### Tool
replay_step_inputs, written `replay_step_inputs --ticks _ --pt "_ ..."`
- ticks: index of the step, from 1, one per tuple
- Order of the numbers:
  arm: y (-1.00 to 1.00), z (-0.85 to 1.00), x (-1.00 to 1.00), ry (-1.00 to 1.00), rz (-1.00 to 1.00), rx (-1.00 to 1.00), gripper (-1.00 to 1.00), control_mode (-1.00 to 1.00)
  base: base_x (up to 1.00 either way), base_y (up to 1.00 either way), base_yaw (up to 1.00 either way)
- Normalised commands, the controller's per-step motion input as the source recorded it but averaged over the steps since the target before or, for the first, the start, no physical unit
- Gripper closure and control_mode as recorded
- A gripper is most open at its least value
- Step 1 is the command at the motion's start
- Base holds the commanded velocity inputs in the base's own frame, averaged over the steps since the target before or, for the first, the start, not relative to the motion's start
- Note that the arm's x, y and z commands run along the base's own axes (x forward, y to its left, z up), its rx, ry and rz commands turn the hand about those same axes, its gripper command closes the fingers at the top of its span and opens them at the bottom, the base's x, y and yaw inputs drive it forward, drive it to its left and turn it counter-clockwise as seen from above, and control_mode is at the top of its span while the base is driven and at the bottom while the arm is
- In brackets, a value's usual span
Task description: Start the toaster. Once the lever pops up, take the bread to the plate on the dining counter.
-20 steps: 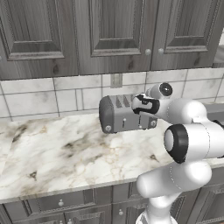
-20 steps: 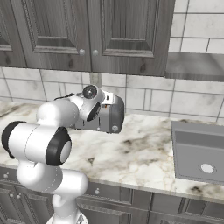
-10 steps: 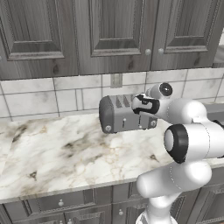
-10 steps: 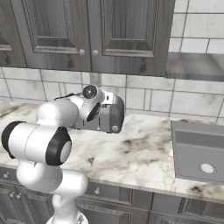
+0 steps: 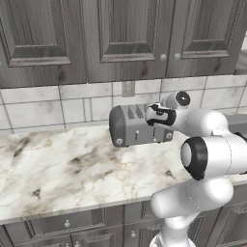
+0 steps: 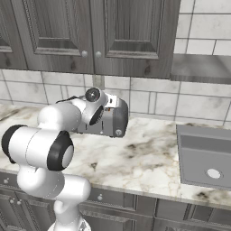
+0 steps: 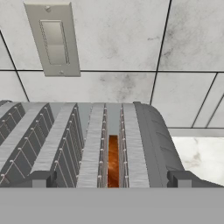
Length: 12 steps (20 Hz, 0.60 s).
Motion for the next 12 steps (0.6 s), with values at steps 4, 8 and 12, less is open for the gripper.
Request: replay_step_inputs --ticks 4,8,12 --pt "0.00 0.00 0.00 0.00 0.00 0.00 -1.00 -1.00 0.00 0.00 0.00" --pt "0.00 0.00 0.00 0.00 0.00 0.00 -1.00 -1.00 0.00 0.00 0.00" --pt "0.00 0.00 0.00 0.00 0.00 0.00 -1.00 -1.00 0.00 0.00 0.00"
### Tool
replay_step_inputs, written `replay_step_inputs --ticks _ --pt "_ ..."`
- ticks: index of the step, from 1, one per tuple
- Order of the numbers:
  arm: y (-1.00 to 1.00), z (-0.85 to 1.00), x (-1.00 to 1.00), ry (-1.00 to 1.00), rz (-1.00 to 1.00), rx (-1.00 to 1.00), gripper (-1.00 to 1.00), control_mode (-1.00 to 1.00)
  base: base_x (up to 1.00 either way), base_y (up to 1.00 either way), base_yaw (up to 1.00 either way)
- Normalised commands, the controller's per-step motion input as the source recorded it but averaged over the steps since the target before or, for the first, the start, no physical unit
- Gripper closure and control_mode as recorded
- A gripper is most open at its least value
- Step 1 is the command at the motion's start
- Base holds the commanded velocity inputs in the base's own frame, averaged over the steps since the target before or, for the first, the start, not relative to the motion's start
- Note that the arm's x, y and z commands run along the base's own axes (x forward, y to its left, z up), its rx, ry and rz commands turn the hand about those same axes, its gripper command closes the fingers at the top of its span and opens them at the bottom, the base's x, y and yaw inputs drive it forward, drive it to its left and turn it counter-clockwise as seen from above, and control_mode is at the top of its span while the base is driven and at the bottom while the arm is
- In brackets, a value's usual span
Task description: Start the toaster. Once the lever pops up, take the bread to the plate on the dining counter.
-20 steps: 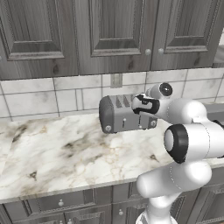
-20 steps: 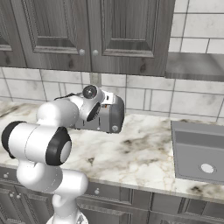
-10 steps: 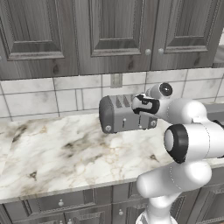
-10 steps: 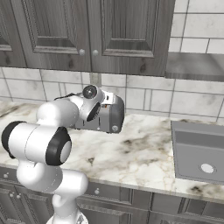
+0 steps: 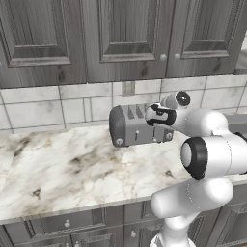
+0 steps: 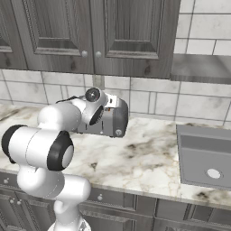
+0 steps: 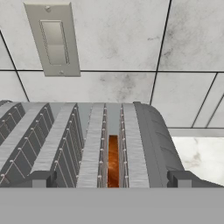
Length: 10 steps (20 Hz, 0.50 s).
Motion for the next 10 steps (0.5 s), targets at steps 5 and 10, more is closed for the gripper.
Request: replay_step_inputs --ticks 5,10 --pt "0.00 0.00 0.00 0.00 0.00 0.00 -1.00 -1.00 0.00 0.00 0.00" --pt "0.00 0.00 0.00 0.00 0.00 0.00 -1.00 -1.00 0.00 0.00 0.00"
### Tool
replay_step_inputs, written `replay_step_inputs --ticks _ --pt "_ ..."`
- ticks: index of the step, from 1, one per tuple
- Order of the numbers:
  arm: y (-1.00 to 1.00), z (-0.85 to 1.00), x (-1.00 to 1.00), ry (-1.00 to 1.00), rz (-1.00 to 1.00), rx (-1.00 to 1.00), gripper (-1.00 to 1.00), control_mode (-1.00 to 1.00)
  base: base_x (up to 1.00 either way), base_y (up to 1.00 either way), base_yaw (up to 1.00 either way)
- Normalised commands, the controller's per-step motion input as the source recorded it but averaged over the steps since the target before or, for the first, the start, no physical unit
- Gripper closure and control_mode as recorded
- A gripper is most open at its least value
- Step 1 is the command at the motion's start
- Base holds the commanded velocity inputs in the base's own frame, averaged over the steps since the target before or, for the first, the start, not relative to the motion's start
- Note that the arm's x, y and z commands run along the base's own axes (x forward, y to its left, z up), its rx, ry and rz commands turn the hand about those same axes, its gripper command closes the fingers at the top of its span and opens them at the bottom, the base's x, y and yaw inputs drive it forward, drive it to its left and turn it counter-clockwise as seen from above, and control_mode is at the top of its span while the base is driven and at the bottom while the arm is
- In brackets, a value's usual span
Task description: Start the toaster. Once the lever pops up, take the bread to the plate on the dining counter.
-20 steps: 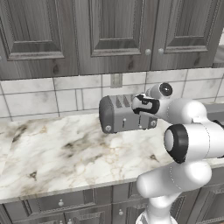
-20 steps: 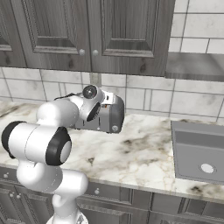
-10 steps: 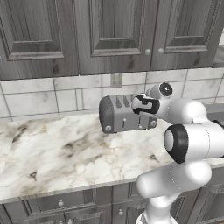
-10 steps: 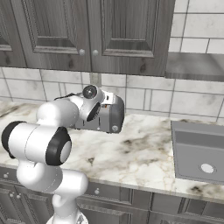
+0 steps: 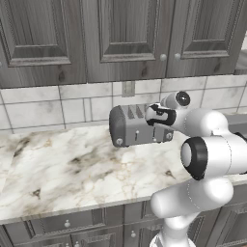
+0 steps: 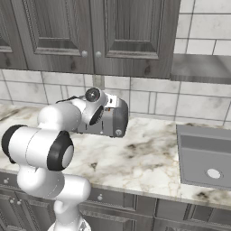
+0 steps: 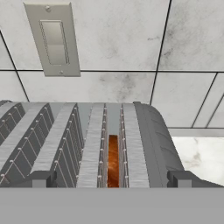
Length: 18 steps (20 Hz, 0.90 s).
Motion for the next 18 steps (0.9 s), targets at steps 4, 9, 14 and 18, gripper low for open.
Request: replay_step_inputs --ticks 4,9,14,18 --pt "0.00 0.00 0.00 0.00 0.00 0.00 -1.00 -1.00 0.00 0.00 0.00" --pt "0.00 0.00 0.00 0.00 0.00 0.00 -1.00 -1.00 0.00 0.00 0.00" --pt "0.00 0.00 0.00 0.00 0.00 0.00 -1.00 -1.00 0.00 0.00 0.00" --pt "0.00 0.00 0.00 0.00 0.00 0.00 -1.00 -1.00 0.00 0.00 0.00"
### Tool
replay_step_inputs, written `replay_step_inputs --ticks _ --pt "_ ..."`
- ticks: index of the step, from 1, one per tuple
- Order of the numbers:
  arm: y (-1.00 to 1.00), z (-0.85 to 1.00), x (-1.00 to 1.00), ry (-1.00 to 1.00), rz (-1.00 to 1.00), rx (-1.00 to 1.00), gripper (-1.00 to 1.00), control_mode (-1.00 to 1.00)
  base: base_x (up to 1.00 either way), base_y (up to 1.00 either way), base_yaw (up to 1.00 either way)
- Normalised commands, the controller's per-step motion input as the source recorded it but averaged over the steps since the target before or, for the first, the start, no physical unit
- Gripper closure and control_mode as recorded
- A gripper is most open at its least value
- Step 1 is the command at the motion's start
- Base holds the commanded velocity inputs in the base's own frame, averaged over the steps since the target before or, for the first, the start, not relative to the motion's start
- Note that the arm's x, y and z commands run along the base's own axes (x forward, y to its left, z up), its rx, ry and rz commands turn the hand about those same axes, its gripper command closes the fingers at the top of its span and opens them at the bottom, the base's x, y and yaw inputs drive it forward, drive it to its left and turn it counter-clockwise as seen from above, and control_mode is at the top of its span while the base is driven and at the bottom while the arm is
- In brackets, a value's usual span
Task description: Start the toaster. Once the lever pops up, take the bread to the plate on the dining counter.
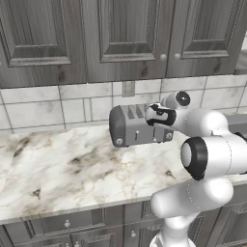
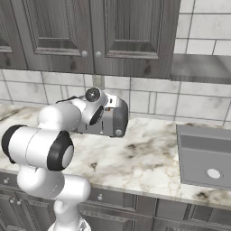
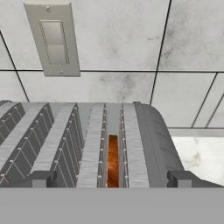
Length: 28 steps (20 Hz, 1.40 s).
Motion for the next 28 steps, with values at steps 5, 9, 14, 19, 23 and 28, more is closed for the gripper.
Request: replay_step_inputs --ticks 5,9,14,19,23,28 --pt "0.00 0.00 0.00 0.00 0.00 0.00 -1.00 -1.00 0.00 0.00 0.00" --pt "0.00 0.00 0.00 0.00 0.00 0.00 -1.00 -1.00 0.00 0.00 0.00" --pt "0.00 0.00 0.00 0.00 0.00 0.00 -1.00 -1.00 0.00 0.00 0.00" --pt "0.00 0.00 0.00 0.00 0.00 0.00 -1.00 -1.00 0.00 0.00 0.00" --pt "0.00 0.00 0.00 0.00 0.00 0.00 -1.00 -1.00 0.00 0.00 0.00" --pt "0.00 0.00 0.00 0.00 0.00 0.00 -1.00 -1.00 0.00 0.00 0.00"
